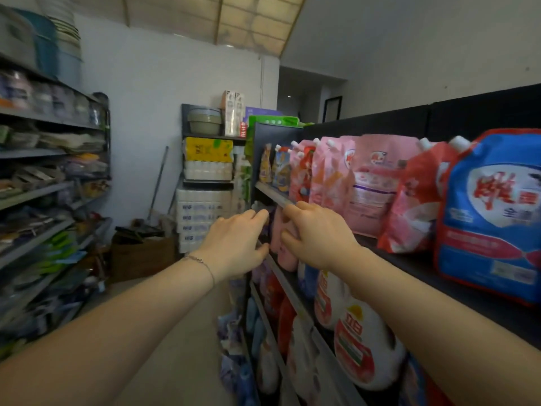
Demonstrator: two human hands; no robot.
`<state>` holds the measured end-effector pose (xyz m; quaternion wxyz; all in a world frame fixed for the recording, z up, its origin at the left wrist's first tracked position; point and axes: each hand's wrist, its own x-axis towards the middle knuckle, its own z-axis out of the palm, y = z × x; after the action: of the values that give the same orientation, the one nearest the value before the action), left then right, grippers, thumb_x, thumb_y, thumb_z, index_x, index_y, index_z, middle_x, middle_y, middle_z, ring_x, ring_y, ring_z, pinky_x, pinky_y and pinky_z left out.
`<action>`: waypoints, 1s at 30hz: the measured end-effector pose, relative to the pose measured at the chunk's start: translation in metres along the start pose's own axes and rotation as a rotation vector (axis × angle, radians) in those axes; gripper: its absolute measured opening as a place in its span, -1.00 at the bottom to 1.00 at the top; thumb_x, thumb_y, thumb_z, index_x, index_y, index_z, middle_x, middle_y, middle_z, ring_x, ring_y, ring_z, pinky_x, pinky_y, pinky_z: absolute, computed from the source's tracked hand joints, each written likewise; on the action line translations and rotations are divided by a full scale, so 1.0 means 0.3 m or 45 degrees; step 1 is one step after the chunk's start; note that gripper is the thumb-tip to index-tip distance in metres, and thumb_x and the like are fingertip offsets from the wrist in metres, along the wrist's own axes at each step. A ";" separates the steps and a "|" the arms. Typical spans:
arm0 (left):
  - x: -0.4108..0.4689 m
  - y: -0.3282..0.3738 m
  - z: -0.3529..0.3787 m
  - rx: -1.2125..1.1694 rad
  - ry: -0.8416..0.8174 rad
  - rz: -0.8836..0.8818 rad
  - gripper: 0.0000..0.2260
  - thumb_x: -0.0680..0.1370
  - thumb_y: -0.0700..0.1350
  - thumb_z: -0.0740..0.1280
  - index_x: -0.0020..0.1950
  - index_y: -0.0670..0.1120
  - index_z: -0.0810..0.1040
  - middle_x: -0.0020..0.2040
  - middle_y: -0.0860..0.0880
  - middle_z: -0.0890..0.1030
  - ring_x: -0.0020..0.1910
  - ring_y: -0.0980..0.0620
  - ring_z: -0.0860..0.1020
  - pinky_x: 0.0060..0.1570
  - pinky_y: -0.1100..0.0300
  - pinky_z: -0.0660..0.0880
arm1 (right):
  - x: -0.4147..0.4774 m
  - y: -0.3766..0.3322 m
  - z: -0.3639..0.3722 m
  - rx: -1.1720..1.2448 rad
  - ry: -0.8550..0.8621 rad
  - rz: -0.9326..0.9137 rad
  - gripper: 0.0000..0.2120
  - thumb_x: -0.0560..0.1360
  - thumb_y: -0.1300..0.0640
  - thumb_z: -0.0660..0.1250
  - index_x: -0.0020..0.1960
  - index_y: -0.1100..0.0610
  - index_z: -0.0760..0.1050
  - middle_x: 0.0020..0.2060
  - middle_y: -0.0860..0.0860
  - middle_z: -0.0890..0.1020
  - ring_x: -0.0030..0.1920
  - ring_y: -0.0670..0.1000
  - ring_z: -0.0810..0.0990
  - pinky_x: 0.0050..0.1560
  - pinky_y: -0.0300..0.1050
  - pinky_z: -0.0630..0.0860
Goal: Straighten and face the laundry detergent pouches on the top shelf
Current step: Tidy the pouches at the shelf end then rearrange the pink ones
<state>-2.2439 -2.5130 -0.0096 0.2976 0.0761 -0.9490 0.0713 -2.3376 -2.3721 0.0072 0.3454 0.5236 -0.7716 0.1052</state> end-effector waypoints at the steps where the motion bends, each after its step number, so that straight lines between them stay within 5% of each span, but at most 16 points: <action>1: 0.027 -0.032 0.031 -0.007 0.002 -0.005 -0.63 0.57 0.12 0.21 0.31 -0.01 0.29 0.12 0.00 0.47 0.07 -0.04 0.51 -0.05 0.03 0.47 | 0.031 0.015 0.039 -0.003 -0.008 -0.003 -0.73 0.54 -0.02 0.17 0.17 0.08 0.42 -0.08 0.03 0.51 -0.07 0.10 0.52 -0.25 -0.09 0.37; 14: 0.414 -0.496 0.423 -0.078 -0.021 0.057 -0.64 0.55 0.11 0.23 0.27 -0.01 0.29 0.08 0.00 0.45 0.06 -0.07 0.50 -0.16 0.08 0.36 | 0.481 0.114 0.533 -0.040 -0.044 0.043 -0.73 0.53 -0.02 0.19 0.16 0.08 0.44 -0.04 0.02 0.54 -0.05 0.07 0.51 -0.22 -0.12 0.32; 19: 0.636 -0.731 0.557 -0.091 -0.030 0.190 -0.65 0.56 0.11 0.21 0.28 -0.01 0.29 0.06 0.00 0.44 0.03 -0.05 0.51 -0.18 0.11 0.38 | 0.719 0.172 0.720 -0.100 -0.061 0.178 -0.81 0.53 -0.01 0.19 0.01 0.10 0.43 -0.14 0.00 0.50 -0.14 0.06 0.49 -0.26 -0.08 0.39; 30: 1.076 -0.929 0.879 -0.268 -0.083 0.430 -0.59 0.57 0.08 0.23 0.36 -0.02 0.25 0.16 -0.01 0.43 0.04 -0.05 0.50 -0.14 0.05 0.46 | 1.002 0.359 1.040 -0.213 -0.114 0.451 -0.75 0.54 -0.02 0.18 0.14 0.08 0.44 -0.02 0.02 0.52 -0.02 0.08 0.51 -0.19 -0.06 0.43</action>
<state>-2.5997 -2.8661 -0.0131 0.2569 -0.1134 -0.9596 0.0182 -2.6285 -2.7104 -0.0086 0.3291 0.3532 -0.8724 0.0767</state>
